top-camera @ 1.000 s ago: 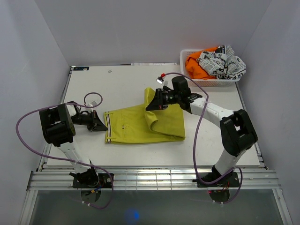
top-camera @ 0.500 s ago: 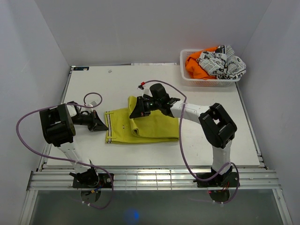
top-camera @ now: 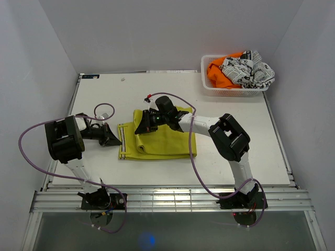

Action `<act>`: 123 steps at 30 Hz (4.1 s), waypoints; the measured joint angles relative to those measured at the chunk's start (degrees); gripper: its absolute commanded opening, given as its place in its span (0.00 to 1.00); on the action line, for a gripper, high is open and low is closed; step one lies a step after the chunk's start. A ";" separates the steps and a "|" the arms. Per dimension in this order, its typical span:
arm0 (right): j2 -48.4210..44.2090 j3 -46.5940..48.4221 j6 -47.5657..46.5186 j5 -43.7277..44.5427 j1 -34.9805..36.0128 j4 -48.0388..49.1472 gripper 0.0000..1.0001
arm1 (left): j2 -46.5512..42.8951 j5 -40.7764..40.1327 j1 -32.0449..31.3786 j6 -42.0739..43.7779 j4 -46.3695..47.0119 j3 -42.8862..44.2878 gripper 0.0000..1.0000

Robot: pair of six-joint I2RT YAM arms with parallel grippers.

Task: Fold and stack the trousers
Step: Fold the trousers

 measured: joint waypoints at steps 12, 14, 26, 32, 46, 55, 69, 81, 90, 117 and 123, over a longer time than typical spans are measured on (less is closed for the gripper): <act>4.11 3.65 4.00 0.94 3.58 1.44 0.08 | 0.00 0.04 -0.09 -1.11 0.61 -0.28 0.00; 4.90 4.11 5.05 1.38 3.96 1.68 0.08 | -0.11 0.13 -0.09 -1.55 0.92 -0.50 0.00; 10.34 9.35 11.23 3.65 4.42 2.32 0.08 | -0.66 0.15 -0.70 -3.10 2.54 -1.27 0.00; 11.89 10.71 14.08 4.94 5.53 2.67 0.08 | -0.66 0.17 -0.70 -3.85 2.82 -1.38 0.00; 15.91 12.61 16.74 6.49 7.43 3.87 0.38 | -0.79 -0.15 -0.81 -4.90 3.43 -1.68 0.31; 11.06 10.34 12.04 3.41 6.58 6.40 0.81 | -4.42 -6.34 3.52 -5.40 1.20 4.31 0.66; -23.63 -9.84 -16.33 -11.13 -12.92 -2.58 0.95 | -16.33 10.08 2.60 8.07 -10.10 16.98 0.68; -2.67 -8.90 -22.27 -19.26 -24.33 -9.44 0.85 | 0.35 16.46 -9.20 -17.57 18.18 7.13 0.50; 7.41 0.44 -21.70 -20.31 -26.69 -9.05 0.85 | 16.92 15.85 -8.72 -22.01 17.84 21.27 0.50; -6.86 -27.21 -21.22 -30.32 -23.76 -11.47 0.76 | 7.87 20.44 -5.18 -3.65 -6.62 -1.68 0.53; -3.06 -20.85 -20.72 -30.53 -22.95 -11.04 0.79 | 9.07 18.29 4.52 -9.03 -3.85 2.49 0.56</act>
